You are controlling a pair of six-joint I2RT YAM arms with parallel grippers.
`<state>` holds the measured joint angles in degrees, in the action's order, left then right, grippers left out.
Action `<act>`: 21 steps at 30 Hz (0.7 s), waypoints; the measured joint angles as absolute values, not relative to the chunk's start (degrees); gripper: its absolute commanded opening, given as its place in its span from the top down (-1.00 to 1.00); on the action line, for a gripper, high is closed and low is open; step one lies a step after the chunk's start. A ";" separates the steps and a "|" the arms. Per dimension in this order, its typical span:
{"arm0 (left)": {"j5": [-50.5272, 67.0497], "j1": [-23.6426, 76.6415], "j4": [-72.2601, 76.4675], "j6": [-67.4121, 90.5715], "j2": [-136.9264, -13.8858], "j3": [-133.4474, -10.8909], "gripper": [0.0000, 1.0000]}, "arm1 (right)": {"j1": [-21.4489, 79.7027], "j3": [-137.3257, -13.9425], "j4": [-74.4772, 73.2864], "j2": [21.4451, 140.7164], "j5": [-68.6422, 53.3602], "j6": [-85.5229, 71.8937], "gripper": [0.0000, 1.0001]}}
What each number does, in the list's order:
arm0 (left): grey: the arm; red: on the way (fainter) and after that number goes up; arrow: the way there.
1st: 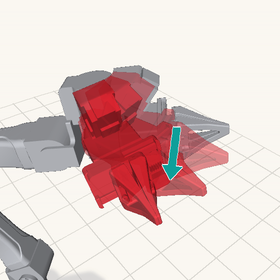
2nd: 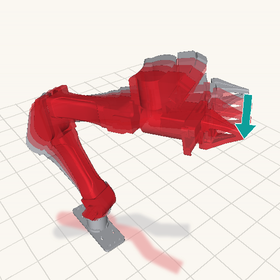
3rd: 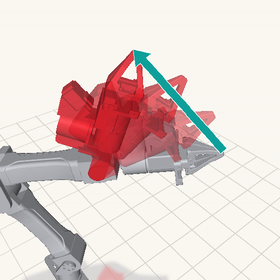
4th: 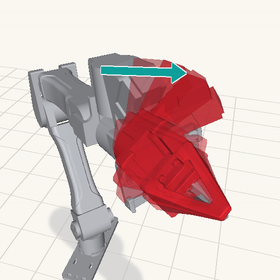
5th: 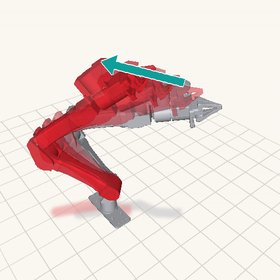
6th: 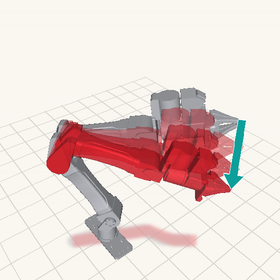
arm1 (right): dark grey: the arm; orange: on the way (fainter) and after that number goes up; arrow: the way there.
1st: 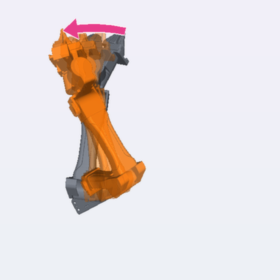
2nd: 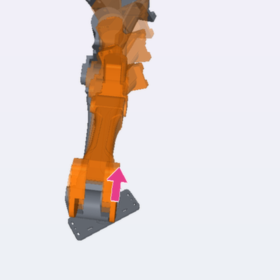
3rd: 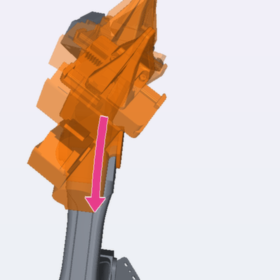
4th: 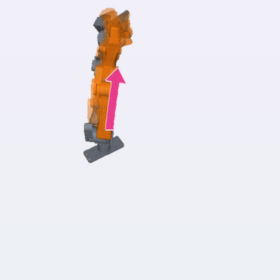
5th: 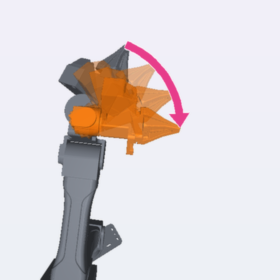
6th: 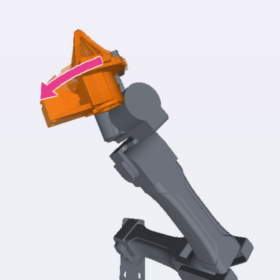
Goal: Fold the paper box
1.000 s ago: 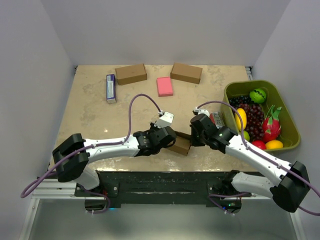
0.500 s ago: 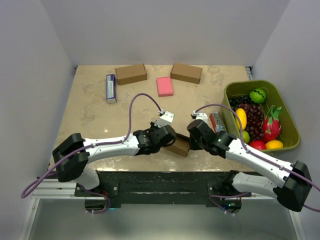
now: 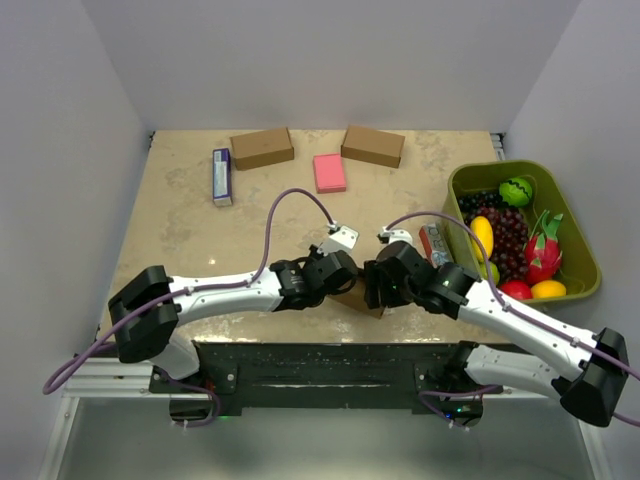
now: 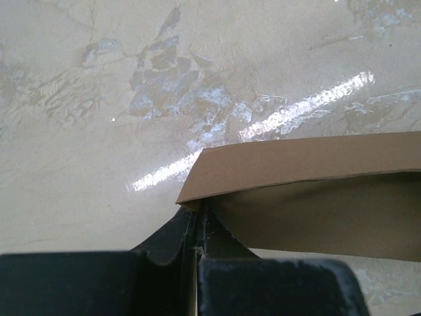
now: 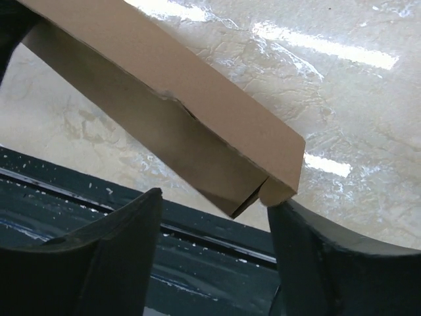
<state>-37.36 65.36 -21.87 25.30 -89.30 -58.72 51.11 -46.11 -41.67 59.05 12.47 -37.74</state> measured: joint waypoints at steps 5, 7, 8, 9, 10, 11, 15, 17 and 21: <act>-36.38 65.49 -21.98 25.28 -89.30 -58.92 1.00 | 51.11 -48.88 -44.97 56.71 14.98 -37.41 -0.50; -36.40 65.56 -22.11 25.28 -89.23 -58.92 1.00 | 51.11 -50.30 -46.33 55.75 17.26 -37.17 -0.48; -36.38 65.60 -22.17 25.28 -89.17 -58.92 1.00 | 51.09 -50.96 -47.05 55.46 18.48 -36.97 -0.45; -36.25 65.65 -22.31 25.28 -89.06 -58.92 1.00 | 51.09 -51.51 -47.66 55.35 19.66 -36.73 -0.43; -36.14 65.67 -22.46 25.30 -88.88 -58.92 1.00 | 51.05 -51.88 -48.23 55.37 20.69 -36.42 -0.39; -35.97 65.71 -22.65 25.30 -88.75 -58.92 1.00 | 50.98 -51.94 -48.56 55.42 21.65 -36.16 -0.31; -35.35 65.71 -23.22 25.45 -88.29 -58.81 1.00 | 50.81 -51.94 -49.25 55.48 23.05 -35.14 -0.19; -35.20 65.71 -23.22 25.47 -88.18 -58.72 1.00 | 50.68 -51.94 -48.84 55.68 23.05 -34.70 -0.10; -35.05 65.71 -23.24 25.47 -88.16 -58.72 1.00 | 50.61 -51.96 -47.94 57.60 23.16 -33.82 -0.02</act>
